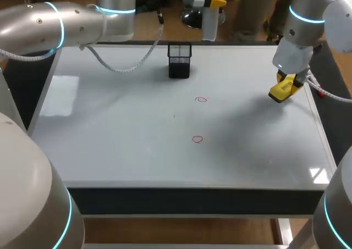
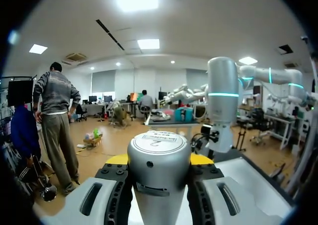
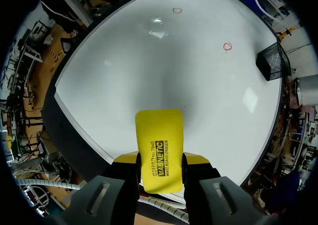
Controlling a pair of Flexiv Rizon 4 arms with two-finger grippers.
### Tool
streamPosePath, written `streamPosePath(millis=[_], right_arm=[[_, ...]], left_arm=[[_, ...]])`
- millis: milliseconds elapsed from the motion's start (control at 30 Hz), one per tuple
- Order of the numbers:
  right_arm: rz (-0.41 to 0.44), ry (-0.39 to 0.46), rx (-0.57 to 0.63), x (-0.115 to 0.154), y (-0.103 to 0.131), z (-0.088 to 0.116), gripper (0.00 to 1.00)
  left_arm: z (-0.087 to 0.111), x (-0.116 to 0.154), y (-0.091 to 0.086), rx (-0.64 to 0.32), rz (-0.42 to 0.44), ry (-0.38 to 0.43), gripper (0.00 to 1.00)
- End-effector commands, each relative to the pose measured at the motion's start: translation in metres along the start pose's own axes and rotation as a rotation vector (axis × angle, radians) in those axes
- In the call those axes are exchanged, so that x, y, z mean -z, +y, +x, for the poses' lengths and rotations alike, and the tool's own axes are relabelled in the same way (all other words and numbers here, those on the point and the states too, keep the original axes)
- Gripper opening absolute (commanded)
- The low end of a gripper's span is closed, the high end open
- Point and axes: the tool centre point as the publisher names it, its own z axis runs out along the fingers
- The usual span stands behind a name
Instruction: Pick up the inspection probe, press it on each red-marked spot on the whiteboard one by one, put down the probe, pick up the eraser, and wipe off all the red marks.
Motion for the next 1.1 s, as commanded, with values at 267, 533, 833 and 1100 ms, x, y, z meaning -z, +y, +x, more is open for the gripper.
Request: streamPosePath(millis=[267, 533, 833, 1100], right_arm=[[0.003, 0.003, 0.001, 0.0, -0.001, 0.0, 0.0], [0.023, 0.013, 0.075, 0.004, 0.023, -0.017, 0.0], [0.069, 0.042, 0.235, 0.002, 0.084, -0.043, 0.0], [0.115, 0.041, 0.423, 0.007, 0.139, -0.077, 0.0]], left_arm=[[-0.004, 0.0, -0.001, 0.002, -0.001, 0.033, 0.0], [-0.004, 0.0, -0.001, 0.002, -0.001, 0.033, 0.0], [-0.004, 0.0, -0.001, 0.002, -0.001, 0.033, 0.0], [-0.004, 0.0, -0.001, 0.002, -0.001, 0.033, 0.0]])
